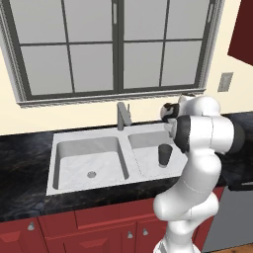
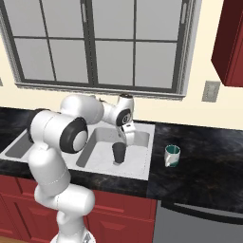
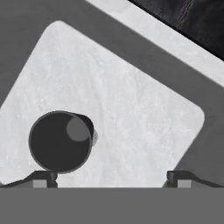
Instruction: Move any existing items from the left basin to the right basin for drying. Then move the mug from the counter to the left basin of the sink for washing.
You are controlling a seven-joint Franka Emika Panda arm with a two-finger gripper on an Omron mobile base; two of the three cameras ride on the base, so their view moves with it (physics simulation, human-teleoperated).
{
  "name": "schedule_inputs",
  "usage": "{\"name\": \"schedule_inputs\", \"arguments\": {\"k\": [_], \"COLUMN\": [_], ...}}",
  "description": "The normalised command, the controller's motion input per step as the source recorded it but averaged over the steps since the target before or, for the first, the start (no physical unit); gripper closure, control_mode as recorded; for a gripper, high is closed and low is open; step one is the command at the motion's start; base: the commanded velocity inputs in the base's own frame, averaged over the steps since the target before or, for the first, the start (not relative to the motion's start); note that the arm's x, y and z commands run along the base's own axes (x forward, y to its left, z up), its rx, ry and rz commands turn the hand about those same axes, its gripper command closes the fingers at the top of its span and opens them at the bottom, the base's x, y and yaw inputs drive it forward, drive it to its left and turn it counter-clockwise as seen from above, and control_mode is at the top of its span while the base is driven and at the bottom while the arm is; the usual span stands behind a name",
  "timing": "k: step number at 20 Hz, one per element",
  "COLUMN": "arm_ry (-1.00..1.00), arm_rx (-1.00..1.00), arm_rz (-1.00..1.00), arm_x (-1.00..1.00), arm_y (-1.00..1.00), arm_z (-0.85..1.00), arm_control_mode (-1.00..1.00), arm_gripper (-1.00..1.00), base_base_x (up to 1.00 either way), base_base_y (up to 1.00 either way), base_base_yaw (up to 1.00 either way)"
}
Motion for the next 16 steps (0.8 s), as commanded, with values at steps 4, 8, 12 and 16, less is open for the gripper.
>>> {"name": "schedule_inputs", "arguments": {"k": [4, 8, 12, 16], "arm_ry": [0.1, 0.08, 0.03, 0.0], "arm_rx": [0.0, 0.0, 0.0, 0.0], "arm_rz": [-0.06, -0.07, -0.06, -0.04], "arm_x": [-0.19, -0.21, -0.24, -0.32], "arm_y": [-0.18, -0.21, -0.23, -0.24], "arm_z": [0.3, 0.23, 0.16, 0.05], "arm_control_mode": [-1.0, -1.0, -1.0, -1.0], "arm_gripper": [-1.0, -1.0, -1.0, -1.0], "base_base_x": [0.0, 0.0, 0.0, 0.0], "base_base_y": [0.0, 0.0, 0.0, 0.0], "base_base_yaw": [0.0, 0.0, 0.0, 0.0]}}
